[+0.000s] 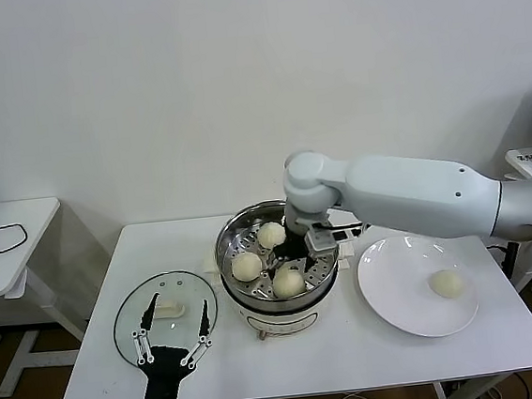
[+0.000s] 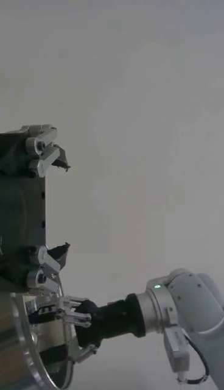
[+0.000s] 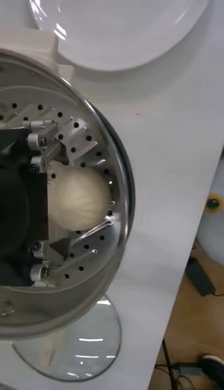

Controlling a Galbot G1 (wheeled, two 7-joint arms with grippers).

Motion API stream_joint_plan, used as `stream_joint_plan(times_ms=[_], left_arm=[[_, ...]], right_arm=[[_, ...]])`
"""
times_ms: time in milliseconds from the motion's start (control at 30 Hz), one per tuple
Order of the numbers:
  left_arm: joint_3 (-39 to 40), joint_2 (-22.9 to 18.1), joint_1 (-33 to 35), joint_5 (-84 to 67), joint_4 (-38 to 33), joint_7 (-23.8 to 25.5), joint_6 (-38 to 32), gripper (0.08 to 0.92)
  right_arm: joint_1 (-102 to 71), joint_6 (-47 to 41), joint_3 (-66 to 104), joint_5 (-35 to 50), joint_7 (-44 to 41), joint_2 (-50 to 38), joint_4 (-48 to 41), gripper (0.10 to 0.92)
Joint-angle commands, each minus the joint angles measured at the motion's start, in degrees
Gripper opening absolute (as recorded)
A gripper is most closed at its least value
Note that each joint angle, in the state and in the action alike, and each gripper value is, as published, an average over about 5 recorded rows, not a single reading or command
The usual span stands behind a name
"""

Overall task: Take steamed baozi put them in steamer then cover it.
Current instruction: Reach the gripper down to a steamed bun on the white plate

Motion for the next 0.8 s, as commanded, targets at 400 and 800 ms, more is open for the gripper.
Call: stream_joint_plan(times_ms=[400,800], left_arm=[[0.66,0.31,-0.79,0.1,0.3,0.2,0.64,0.823],[0.54,0.03,-0.87,-0.02,-0.4,0.23,1.25,0.823]], right_arm=[[3.93,-37.31,6.22,30.39,-12.2,-19.11,-24.37,0.823],[-12.86,-34.54,9.56,22.92,-12.03,-22.4,-37.16,0.823]])
